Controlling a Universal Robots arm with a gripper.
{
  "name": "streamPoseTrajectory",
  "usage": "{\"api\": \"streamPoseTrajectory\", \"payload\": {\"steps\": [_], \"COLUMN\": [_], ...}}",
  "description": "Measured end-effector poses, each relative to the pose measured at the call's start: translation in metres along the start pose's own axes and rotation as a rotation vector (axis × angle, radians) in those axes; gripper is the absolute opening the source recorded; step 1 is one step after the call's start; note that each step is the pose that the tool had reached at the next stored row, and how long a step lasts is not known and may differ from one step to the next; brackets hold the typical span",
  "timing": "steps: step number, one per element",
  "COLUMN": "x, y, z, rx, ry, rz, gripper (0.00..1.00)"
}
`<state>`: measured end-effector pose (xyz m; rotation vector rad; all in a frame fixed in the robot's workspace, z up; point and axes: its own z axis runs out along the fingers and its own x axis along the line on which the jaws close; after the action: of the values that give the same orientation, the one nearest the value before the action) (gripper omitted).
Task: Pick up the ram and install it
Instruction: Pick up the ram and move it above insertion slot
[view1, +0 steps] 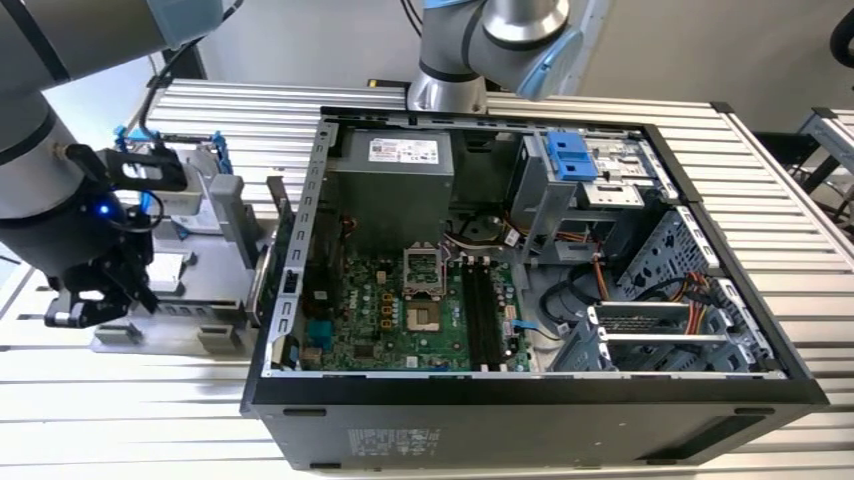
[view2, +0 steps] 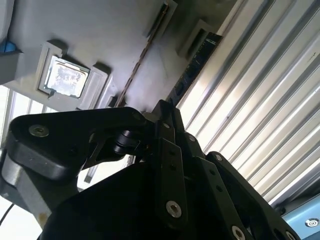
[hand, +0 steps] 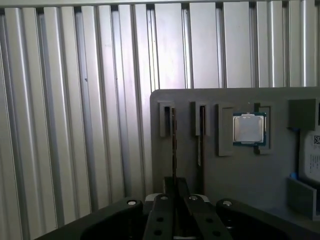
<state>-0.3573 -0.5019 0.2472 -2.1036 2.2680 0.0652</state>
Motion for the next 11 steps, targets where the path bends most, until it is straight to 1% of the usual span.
{"api": "streamPoseTrajectory", "payload": {"steps": [4, 11], "x": [-0.0004, -0.0013], "y": [0.0, -0.0001], "z": [-0.0065, -0.0203], "rx": [0.0, 0.0001], "ry": [-0.0001, -0.0001], "rz": [0.0, 0.0], "gripper": [0.0, 0.0]}}
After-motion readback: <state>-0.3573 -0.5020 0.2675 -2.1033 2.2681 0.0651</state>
